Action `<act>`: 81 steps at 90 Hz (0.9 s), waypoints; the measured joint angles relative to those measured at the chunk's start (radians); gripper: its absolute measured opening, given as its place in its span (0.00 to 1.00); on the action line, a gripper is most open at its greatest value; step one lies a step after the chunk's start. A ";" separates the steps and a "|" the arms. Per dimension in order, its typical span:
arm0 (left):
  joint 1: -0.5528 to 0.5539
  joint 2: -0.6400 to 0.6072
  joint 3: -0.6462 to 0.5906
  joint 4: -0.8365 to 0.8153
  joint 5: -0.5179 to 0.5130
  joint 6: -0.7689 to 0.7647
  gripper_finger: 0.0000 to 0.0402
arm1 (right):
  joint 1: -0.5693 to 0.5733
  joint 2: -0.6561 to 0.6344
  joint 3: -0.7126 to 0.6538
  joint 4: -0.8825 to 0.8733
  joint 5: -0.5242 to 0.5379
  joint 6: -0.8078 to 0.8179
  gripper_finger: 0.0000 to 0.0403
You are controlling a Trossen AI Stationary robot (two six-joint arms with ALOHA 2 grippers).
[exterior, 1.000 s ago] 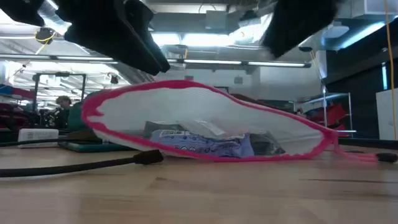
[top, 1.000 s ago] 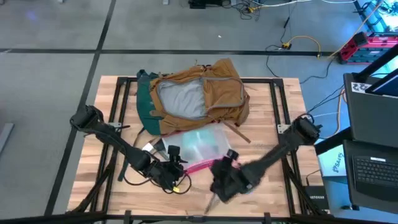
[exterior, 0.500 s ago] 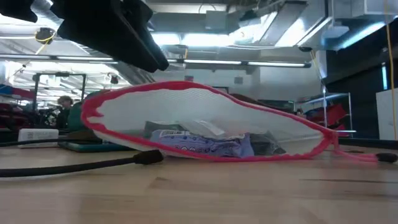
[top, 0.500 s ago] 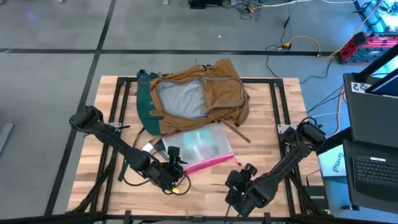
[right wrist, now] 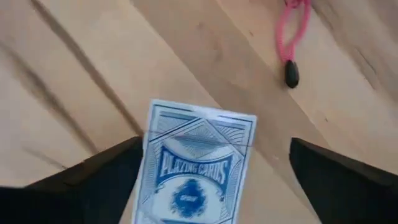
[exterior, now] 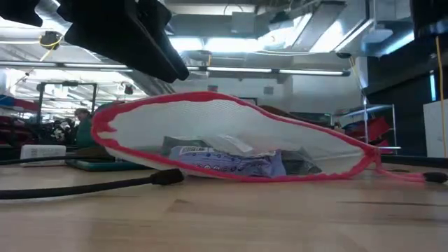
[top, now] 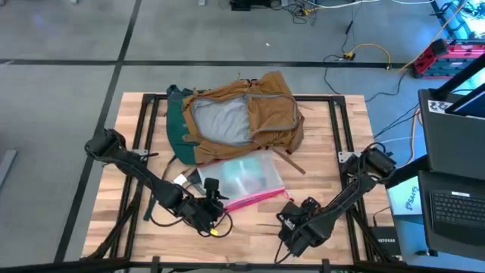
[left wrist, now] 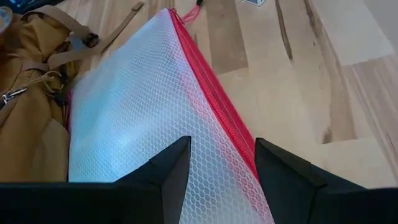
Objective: Unpack backpack
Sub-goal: Put the blue playing cards into the pink zipper pouch
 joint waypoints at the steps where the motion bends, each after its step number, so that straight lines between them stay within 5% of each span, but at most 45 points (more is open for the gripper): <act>1: 0.000 0.000 0.000 0.000 0.000 0.000 0.41 | -0.001 0.000 -0.002 0.003 -0.004 0.001 0.93; 62: -0.003 0.000 0.000 0.001 0.003 -0.001 0.41 | -0.031 0.020 -0.128 0.190 -0.188 0.034 0.99; 81: -0.003 0.000 0.000 0.001 0.004 -0.002 0.41 | -0.031 0.022 -0.127 0.199 -0.201 0.029 0.88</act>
